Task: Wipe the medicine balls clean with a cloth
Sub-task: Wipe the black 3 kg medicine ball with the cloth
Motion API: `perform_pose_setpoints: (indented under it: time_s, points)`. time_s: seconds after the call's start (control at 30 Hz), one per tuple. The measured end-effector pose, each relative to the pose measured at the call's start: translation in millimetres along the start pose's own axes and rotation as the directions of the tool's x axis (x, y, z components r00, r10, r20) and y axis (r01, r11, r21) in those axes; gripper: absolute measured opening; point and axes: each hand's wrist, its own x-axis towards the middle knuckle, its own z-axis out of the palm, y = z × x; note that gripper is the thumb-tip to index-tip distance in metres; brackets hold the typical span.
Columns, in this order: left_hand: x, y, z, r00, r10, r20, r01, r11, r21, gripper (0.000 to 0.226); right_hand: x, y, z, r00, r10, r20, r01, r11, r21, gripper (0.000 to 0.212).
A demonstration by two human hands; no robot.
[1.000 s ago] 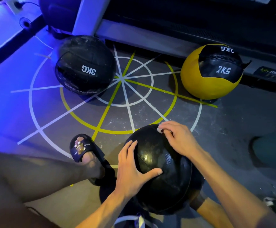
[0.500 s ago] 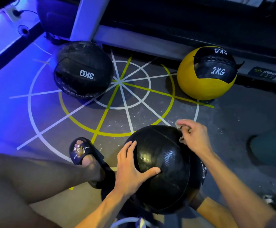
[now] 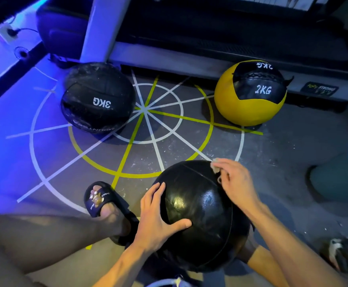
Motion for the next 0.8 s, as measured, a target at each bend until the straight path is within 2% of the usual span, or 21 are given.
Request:
perform_pose_setpoints:
  time_s: [0.07,0.1,0.17,0.2,0.23,0.3,0.37,0.47,0.57,0.6,0.67,0.73,0.77,0.8]
  points:
    - [-1.4,0.4,-2.4,1.000,-0.004,0.010,0.004,1.000,0.000,0.132,-1.1,-1.2,-7.0,0.991,0.131,-0.030,-0.131,0.991,-0.011,0.039]
    - [-1.7,-0.1,-3.5,1.000,-0.001,0.016,0.001,1.000,-0.006,0.132,-6.6,-10.6,-7.1,0.995,0.082,-0.060,-0.082,0.997,0.003,0.038]
    - [-2.0,-1.9,-5.3,1.000,0.010,0.010,-0.010,1.000,-0.010,0.132,-27.3,-39.0,-2.1,0.977,-0.208,-0.039,0.210,0.976,0.049,0.035]
    - [-1.9,-2.7,-6.0,1.000,0.011,0.012,-0.011,1.000,-0.003,0.132,-40.9,-52.6,1.0,0.937,-0.348,0.021,0.346,0.935,0.073,0.035]
    - [-1.6,-4.2,-6.9,1.000,0.014,0.015,-0.014,1.000,0.002,0.132,-52.2,-57.7,4.5,0.892,-0.443,0.090,0.436,0.896,0.082,0.035]
    - [-1.8,-5.7,-10.7,0.999,0.020,0.029,-0.021,1.000,0.016,0.132,-60.6,-47.8,7.3,0.857,-0.493,0.150,0.487,0.870,0.080,0.038]
    - [0.0,-6.6,-16.8,0.998,0.043,0.054,-0.046,0.997,0.061,0.131,-62.3,-31.5,9.2,0.910,-0.399,0.114,0.397,0.917,0.040,0.039]
    - [7.6,-3.2,-26.3,0.996,0.070,0.059,-0.074,0.995,0.072,0.118,-71.8,-34.3,13.3,0.974,-0.221,0.055,0.214,0.971,0.108,0.044]
    - [20.3,7.1,-33.9,1.000,0.010,0.010,-0.009,1.000,-0.016,0.094,-86.0,-42.6,11.9,0.970,-0.230,0.078,0.212,0.958,0.191,0.048]
    - [24.6,7.9,-36.9,1.000,-0.014,-0.005,0.014,1.000,-0.016,0.094,-86.9,-44.9,6.7,0.966,-0.247,0.074,0.225,0.948,0.223,0.048]
    - [34.5,2.0,-42.7,0.995,-0.100,0.013,0.099,0.995,0.021,0.116,-84.7,-41.7,-4.4,0.983,-0.184,0.020,0.173,0.952,0.253,0.045]
    - [44.7,-6.7,-49.9,0.970,-0.220,0.104,0.216,0.975,0.048,0.138,-80.5,-23.0,-7.2,0.992,0.082,-0.095,-0.056,0.968,0.245,0.041]
    - [48.9,-8.0,-54.0,0.946,-0.279,0.167,0.277,0.960,0.033,0.142,-78.8,-11.8,-7.4,0.956,0.264,-0.125,-0.218,0.931,0.293,0.039]
    - [52.3,-7.1,-57.0,0.918,-0.325,0.229,0.335,0.942,-0.005,0.143,-79.2,1.4,-5.2,0.883,0.455,-0.113,-0.385,0.842,0.377,0.035]
